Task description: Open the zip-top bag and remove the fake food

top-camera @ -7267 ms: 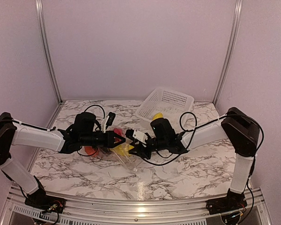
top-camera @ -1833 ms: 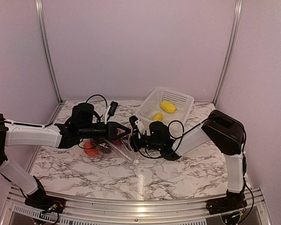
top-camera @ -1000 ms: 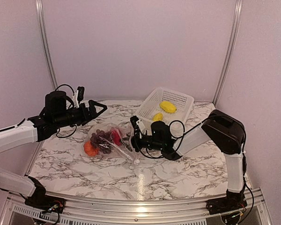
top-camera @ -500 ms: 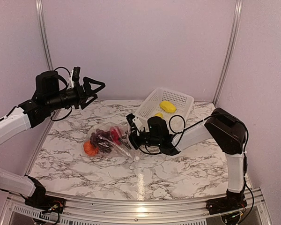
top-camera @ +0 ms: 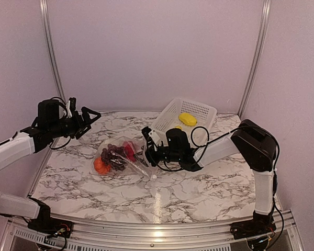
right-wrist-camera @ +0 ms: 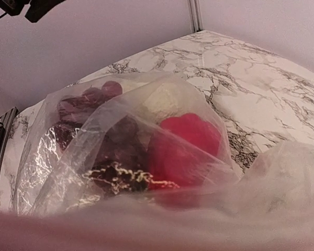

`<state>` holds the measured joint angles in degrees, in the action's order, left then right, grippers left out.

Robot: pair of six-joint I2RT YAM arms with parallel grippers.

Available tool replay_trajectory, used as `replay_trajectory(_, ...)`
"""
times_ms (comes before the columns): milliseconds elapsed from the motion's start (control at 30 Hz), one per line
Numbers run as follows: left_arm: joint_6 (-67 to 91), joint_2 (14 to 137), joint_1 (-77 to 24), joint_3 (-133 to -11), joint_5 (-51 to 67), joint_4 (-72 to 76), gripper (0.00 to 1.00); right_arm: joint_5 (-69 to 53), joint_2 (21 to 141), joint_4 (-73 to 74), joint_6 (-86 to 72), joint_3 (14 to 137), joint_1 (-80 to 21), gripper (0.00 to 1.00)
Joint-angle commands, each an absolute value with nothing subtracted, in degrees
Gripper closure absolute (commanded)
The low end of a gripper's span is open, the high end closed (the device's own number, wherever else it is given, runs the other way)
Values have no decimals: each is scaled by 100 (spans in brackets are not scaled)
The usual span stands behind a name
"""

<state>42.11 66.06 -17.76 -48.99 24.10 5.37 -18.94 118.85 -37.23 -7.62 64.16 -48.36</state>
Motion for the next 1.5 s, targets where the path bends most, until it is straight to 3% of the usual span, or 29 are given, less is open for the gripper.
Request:
replay_trajectory(0, 3869, 7064, -1364, -4224, 2242, 351, 1, -2166, 11860, -3578, -674, 6636, -4815, 31)
replay_trajectory(233, 3603, 8193, -1354, -4229, 2239, 693, 3, -2331, 12162, -3491, -537, 6946, -4812, 31)
replay_trajectory(467, 3499, 9169, -1457, -4339, 2637, 1072, 24, -2435, 12422, -3263, -202, 7373, -4819, 30)
replay_trajectory(733, 3555, 9424, -1799, -4262, 2879, 1334, 48, -3172, 12726, -3100, 157, 7740, -4968, 34)
replay_trajectory(1033, 3754, 9483, -1940, -4154, 2955, 1592, 56, -3429, 12915, -2870, 330, 8025, -5079, 31)
replay_trajectory(1300, 3819, 9613, -2108, -4176, 2966, 1662, 63, -3532, 13208, -2691, 403, 8385, -5096, 36)
replay_trajectory(1467, 3898, 9715, -2124, -4190, 3031, 1717, 78, -3620, 13240, -2637, 426, 8301, -5085, 44)
